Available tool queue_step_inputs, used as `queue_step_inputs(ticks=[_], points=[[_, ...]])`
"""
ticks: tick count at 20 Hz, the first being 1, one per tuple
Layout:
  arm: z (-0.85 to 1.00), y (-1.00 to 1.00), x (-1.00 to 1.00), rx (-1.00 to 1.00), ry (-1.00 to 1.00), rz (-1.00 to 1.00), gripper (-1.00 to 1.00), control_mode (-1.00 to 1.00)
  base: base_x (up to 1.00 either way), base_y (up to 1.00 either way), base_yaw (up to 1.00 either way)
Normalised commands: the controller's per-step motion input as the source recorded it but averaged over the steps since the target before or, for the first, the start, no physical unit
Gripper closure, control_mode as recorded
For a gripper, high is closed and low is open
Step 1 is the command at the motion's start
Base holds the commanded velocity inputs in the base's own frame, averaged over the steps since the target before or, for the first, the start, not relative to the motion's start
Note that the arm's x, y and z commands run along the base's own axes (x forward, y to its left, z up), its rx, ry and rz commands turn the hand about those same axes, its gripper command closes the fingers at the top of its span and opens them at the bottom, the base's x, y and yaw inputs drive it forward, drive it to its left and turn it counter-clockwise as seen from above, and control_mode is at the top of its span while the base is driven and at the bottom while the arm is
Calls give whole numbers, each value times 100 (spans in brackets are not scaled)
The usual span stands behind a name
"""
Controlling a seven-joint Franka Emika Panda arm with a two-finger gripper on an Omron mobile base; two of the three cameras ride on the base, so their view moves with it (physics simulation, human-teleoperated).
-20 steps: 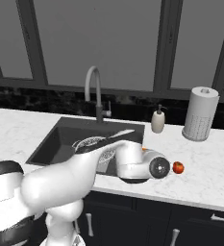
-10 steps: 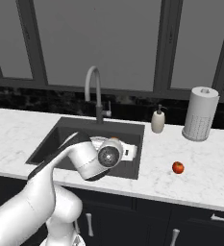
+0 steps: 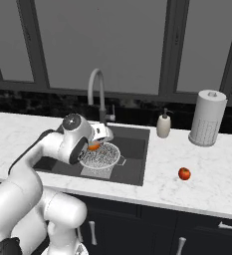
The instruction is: Put the colander in the sink, put the apple, orange in the colander, and turn on the sink faucet and pour water over the colander.
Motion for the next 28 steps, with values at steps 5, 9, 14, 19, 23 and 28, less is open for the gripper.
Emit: queue_step_inputs(ticks=[5,9,14,19,23,28], points=[[-59,39,51,-10,6,28,100,-100,0,0,0],[-60,4,49,-1,1,29,100,-100,0,0,0],[-35,0,57,0,14,20,100,-100,0,0,0],[-9,0,61,0,27,3,100,-100,0,0,0],[-14,-11,42,0,29,0,100,-100,0,0,0],[-33,-15,20,4,6,0,100,-100,0,0,0]])
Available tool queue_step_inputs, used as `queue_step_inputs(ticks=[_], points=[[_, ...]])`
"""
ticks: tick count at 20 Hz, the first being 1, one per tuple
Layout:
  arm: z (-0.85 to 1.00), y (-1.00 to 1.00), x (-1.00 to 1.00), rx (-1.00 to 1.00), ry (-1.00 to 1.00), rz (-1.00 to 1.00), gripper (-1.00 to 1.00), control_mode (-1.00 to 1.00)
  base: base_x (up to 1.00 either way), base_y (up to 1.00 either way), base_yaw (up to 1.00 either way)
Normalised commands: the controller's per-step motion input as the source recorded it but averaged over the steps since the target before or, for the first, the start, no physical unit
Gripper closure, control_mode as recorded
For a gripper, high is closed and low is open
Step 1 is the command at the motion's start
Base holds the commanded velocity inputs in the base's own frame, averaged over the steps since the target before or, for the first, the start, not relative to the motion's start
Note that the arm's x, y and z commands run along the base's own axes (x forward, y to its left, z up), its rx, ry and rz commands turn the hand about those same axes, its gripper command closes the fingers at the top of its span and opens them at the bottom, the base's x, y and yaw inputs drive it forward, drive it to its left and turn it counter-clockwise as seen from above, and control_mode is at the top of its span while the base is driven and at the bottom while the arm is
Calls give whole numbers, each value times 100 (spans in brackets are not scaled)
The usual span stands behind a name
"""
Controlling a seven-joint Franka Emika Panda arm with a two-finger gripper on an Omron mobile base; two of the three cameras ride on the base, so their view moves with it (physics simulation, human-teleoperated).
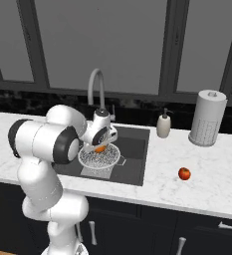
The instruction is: Put the colander in the sink, put the apple, orange in the colander, and turn on the sink faucet and pour water over the colander.
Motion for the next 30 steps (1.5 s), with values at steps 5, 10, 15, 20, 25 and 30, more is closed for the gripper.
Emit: queue_step_inputs(ticks=[5,10,15,20,25,30], points=[[-42,-10,12,5,2,1,100,-100,0,0,0],[-39,-13,0,9,0,1,100,-100,0,0,0],[-38,-6,0,4,-1,0,100,-100,0,0,0],[-38,0,3,0,0,0,100,-100,0,0,0],[-29,0,1,0,0,0,100,-100,0,0,0],[-6,0,0,0,-3,0,-100,-100,0,0,0]])
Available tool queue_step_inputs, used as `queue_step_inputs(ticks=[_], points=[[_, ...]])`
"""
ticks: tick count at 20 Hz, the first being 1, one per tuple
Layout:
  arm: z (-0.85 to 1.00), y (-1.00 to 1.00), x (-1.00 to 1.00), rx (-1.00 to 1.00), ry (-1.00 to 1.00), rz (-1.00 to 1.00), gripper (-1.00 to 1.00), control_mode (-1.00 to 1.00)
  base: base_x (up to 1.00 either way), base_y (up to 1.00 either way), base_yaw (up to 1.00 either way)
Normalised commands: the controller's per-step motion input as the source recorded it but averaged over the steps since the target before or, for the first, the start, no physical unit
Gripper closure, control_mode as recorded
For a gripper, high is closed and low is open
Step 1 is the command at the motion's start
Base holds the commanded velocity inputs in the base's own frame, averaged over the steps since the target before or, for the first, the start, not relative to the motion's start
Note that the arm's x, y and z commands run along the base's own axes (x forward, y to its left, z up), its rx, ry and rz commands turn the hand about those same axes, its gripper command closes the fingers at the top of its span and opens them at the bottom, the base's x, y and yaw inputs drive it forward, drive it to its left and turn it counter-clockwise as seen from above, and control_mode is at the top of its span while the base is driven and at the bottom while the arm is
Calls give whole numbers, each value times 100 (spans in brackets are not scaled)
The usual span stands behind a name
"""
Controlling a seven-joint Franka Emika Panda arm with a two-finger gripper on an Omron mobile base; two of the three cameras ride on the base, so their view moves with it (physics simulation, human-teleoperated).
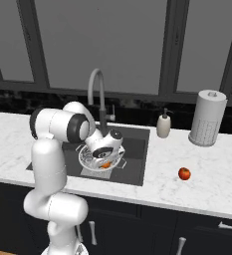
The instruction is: Put the colander in the sink, put the apple, orange in the colander, and turn on the sink faucet and pour water over the colander.
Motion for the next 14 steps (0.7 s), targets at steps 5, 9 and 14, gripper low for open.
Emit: queue_step_inputs(ticks=[5,9,14], points=[[17,-3,0,4,-11,0,-100,-100,0,0,0],[32,0,0,1,-10,0,-100,-100,0,0,0],[36,5,0,0,-9,0,-100,-100,0,0,0]])
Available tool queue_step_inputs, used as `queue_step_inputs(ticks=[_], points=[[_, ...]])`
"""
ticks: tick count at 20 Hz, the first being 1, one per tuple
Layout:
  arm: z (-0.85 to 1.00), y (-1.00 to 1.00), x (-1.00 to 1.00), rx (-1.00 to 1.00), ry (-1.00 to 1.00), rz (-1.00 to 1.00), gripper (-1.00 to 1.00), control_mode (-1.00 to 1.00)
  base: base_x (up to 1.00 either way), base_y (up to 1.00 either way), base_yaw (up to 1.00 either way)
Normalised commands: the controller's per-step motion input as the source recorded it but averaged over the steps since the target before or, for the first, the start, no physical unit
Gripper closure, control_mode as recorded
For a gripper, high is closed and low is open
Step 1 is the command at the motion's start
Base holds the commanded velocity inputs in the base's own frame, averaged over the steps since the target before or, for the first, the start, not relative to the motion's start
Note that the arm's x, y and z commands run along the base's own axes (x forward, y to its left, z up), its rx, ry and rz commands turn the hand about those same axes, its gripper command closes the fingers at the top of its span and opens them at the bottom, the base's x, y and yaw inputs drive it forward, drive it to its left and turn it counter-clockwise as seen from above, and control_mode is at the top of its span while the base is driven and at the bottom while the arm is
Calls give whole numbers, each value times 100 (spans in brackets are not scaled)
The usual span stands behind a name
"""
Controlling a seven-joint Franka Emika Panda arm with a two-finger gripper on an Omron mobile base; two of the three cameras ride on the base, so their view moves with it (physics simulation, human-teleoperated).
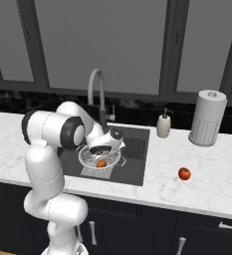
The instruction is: Put the colander in the sink, put the apple, orange in the colander, and turn on the sink faucet and pour water over the colander.
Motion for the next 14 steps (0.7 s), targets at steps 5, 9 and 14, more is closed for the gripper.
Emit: queue_step_inputs(ticks=[5,9,14], points=[[98,-25,-31,7,-31,1,-100,-100,0,0,0],[100,-35,-44,12,-37,0,-100,-100,0,0,0],[100,-27,-39,7,-26,0,-100,-100,0,0,0]])
